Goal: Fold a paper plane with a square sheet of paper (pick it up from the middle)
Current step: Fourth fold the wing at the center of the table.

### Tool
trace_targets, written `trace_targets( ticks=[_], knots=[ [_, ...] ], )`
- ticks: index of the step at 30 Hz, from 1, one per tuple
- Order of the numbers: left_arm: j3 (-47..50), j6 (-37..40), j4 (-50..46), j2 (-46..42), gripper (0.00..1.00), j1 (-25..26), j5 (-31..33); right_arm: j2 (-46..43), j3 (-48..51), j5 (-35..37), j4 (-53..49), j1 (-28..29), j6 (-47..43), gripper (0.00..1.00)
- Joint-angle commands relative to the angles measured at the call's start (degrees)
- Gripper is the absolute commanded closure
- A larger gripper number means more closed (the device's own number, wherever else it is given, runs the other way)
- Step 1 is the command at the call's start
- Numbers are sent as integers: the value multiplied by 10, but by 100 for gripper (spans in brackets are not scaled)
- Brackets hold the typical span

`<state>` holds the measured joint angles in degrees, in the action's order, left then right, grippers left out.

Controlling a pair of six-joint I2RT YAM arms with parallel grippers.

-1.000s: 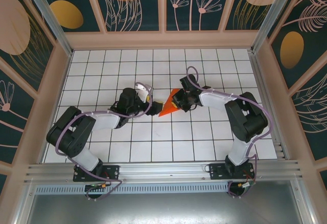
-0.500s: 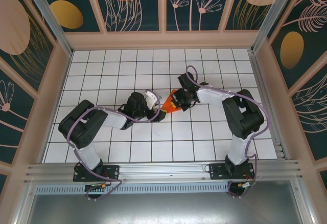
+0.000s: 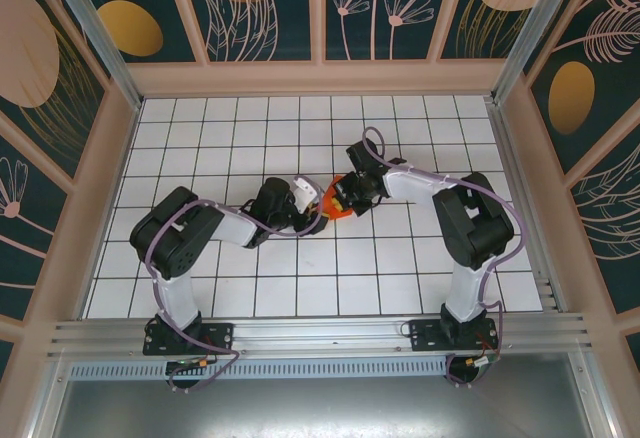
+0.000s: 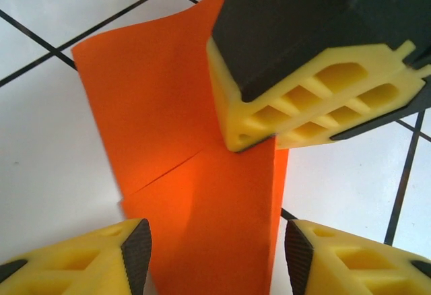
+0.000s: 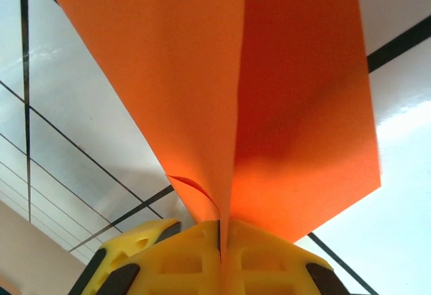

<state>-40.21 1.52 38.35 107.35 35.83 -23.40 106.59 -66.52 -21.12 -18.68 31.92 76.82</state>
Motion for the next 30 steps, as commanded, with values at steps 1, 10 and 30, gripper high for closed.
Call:
trace_targets(
  ticks=[1,10,30],
  knots=[
    [-17,11,-6,13,47,6,-24,13,-19,-16,-20,-3,-9,94],
    [-29,13,-22,21,69,5,-24,17,-28,-22,-25,-3,-27,78],
    [-52,-123,-60,15,82,5,-37,-88,54,31,89,-77,-225,40]
  ],
)
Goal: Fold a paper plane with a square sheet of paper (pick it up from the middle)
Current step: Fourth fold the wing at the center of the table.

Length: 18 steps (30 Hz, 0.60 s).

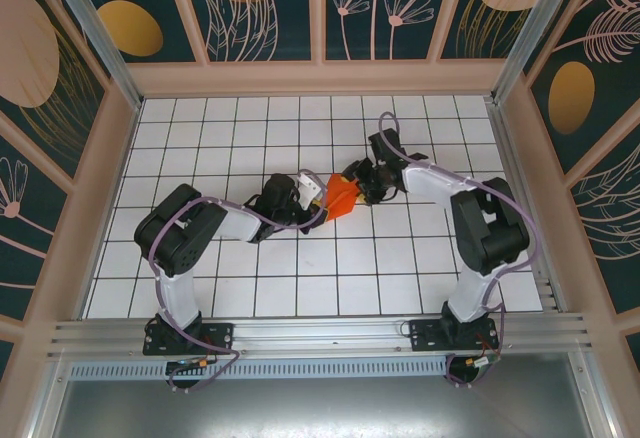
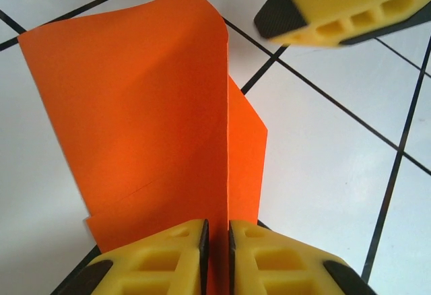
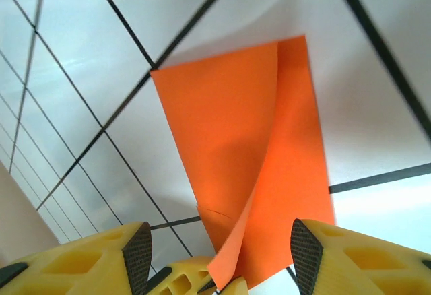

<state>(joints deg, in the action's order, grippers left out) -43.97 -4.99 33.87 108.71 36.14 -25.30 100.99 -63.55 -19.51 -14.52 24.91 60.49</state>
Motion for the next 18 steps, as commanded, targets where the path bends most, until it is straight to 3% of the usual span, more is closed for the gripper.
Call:
trace_targets(
  ticks=[1,12,18],
  knots=[
    [-16,-72,-18,3,82,2,-25,-41,36,18,57,-8,-74,40],
    [-14,-216,-6,5,85,2,-43,-82,167,-54,226,-8,-138,49],
    [-17,-276,8,15,85,2,-70,-57,177,-85,259,-1,-158,54]
  ],
)
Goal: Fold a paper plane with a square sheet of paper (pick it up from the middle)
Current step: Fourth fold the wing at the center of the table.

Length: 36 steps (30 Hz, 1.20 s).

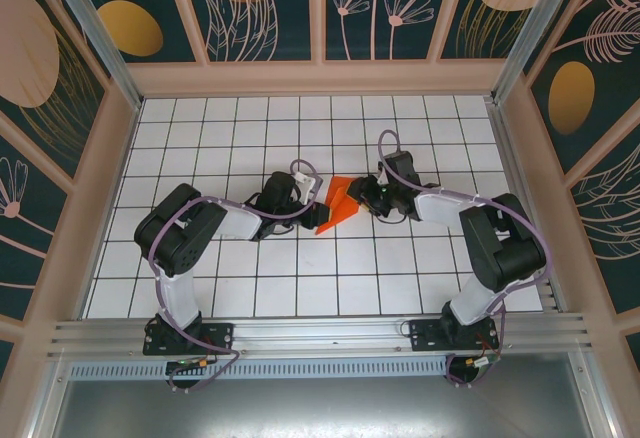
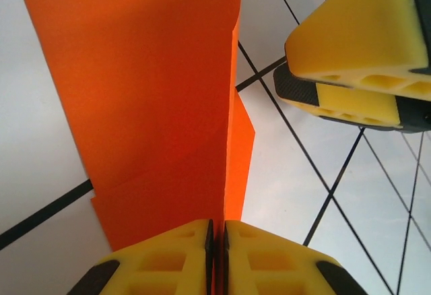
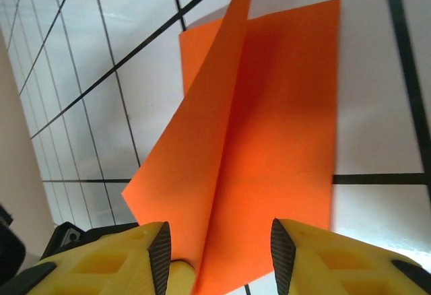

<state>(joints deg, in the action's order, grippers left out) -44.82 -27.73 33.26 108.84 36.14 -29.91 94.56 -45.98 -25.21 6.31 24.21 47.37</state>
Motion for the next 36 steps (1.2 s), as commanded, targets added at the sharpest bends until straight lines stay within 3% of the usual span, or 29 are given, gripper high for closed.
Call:
trace_targets(
  ticks=[1,11,27,36],
  knots=[
    [-10,-55,13,15,85,1,-25,13,0,-33,52,8,-32,54],
    [-20,-95,6,25,86,-1,-31,56,-21,-49,47,8,-68,60],
    [-5,-151,55,30,87,-20,-67,106,-45,-85,56,5,-89,59],
    [-10,-149,42,39,80,-20,-67,119,-49,-72,35,4,-91,58]
  ],
)
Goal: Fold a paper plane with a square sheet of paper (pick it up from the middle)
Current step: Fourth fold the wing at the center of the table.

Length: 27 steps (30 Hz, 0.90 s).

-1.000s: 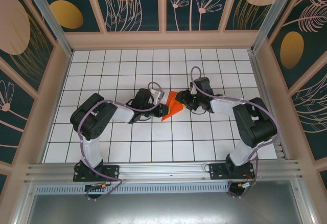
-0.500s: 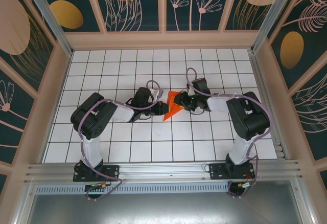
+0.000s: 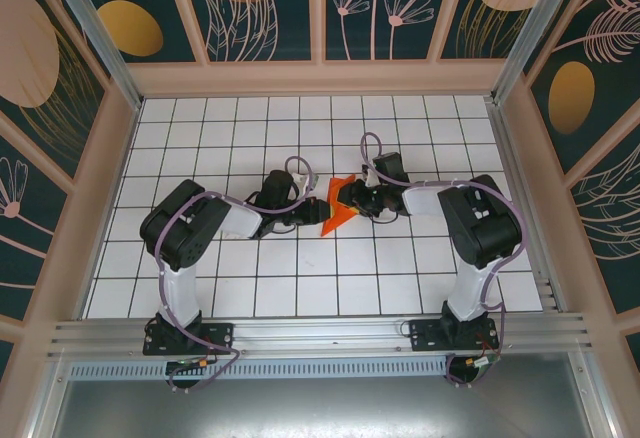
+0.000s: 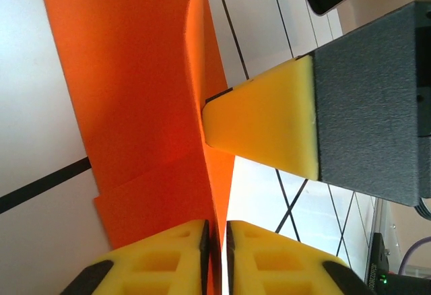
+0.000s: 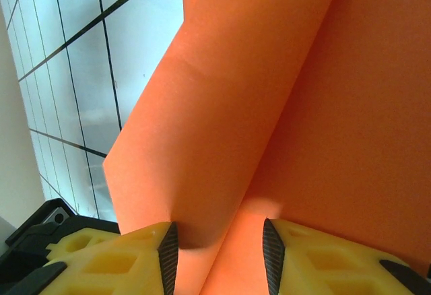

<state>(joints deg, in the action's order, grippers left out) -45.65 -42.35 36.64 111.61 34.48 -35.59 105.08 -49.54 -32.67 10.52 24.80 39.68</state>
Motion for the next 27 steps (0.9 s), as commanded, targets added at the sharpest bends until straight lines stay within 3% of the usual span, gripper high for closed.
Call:
trace_targets(
  ticks=[1,15,20,27],
  knots=[
    [-1,-2,7,11,78,-4,-10,14,-13,3,-9,-1,-14,58],
    [-8,32,-81,-67,61,-10,38,31,-30,49,-67,2,-17,54],
    [-21,24,-117,-52,57,-10,59,34,-32,51,-69,2,-16,54],
    [-46,-14,-120,-19,58,-10,30,35,-33,50,-70,2,-17,54]
  ],
)
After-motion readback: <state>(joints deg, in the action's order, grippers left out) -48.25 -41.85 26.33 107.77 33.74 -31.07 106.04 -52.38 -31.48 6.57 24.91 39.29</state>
